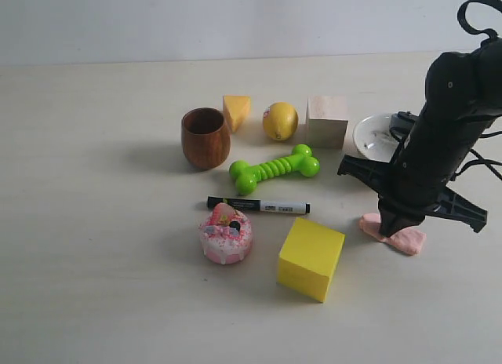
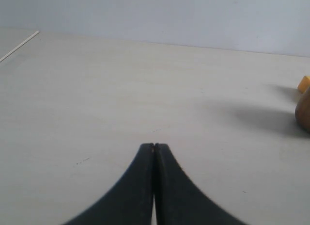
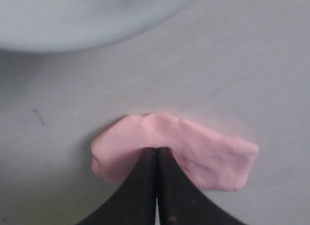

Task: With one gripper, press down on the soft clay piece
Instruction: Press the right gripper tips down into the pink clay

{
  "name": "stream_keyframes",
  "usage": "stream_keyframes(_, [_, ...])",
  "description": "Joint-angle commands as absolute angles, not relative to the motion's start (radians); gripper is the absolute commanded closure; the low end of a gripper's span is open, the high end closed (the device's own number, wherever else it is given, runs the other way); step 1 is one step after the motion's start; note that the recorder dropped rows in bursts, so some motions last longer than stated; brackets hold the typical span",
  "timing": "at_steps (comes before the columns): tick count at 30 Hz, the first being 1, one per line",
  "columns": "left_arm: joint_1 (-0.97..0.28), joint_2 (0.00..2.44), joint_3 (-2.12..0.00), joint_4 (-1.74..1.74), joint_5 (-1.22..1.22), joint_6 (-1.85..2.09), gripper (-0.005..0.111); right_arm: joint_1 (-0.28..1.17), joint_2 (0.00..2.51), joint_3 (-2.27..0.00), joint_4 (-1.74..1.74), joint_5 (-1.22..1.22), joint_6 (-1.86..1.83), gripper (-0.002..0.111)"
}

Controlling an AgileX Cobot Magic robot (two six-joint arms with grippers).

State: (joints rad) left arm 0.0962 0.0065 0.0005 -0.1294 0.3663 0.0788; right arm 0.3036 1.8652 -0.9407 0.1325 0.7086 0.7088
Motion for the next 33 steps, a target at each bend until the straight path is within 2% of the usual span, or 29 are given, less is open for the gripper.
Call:
stream_keyframes(1, [0.091,0.0,0.0,-0.137,0.356,0.076,0.107,0.3,1.887,-0.935,0.128,0.708,0.698,0.108])
stream_keyframes(33, [0.091,0.0,0.0,-0.137,0.356,0.076,0.107,0.303,2.004,-0.935,0.131,0.728,0.698,0.108])
